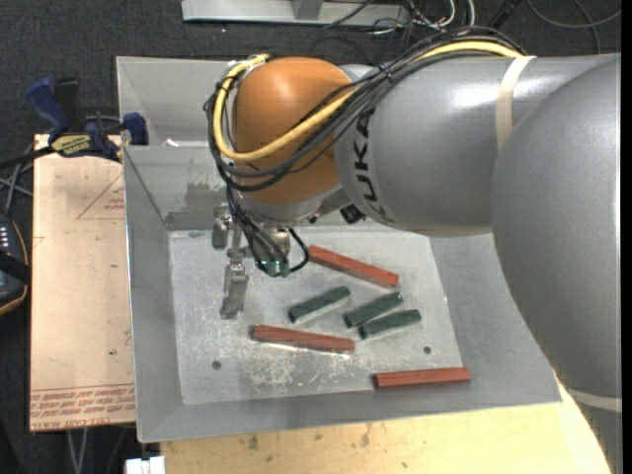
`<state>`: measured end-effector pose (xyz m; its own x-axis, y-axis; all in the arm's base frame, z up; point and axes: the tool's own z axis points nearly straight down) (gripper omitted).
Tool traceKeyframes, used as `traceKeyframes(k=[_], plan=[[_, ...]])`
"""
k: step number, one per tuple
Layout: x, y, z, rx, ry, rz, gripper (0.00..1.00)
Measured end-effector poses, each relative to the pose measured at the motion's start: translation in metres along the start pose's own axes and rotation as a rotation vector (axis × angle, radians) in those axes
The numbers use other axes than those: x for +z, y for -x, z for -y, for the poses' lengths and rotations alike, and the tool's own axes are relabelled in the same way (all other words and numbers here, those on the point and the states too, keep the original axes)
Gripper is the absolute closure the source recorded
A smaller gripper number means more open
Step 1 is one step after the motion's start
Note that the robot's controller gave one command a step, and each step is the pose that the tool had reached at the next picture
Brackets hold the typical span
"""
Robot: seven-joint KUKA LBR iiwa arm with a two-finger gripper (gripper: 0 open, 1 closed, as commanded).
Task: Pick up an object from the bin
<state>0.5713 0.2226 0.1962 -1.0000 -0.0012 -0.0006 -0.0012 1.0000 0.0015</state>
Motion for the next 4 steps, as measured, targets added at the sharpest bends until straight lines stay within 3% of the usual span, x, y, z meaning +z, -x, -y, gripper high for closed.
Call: traceKeyframes(k=[1,2,3,4], plan=[[0.021,0.027,0.037,-0.055,0.004,0.005,0.00],[0.073,-0.003,0.053,-0.212,0.000,0.000,1.00],[0.073,-0.003,0.053,-0.212,0.000,0.000,0.00],[0.073,-0.003,0.053,-0.212,0.000,-0.001,0.00]])
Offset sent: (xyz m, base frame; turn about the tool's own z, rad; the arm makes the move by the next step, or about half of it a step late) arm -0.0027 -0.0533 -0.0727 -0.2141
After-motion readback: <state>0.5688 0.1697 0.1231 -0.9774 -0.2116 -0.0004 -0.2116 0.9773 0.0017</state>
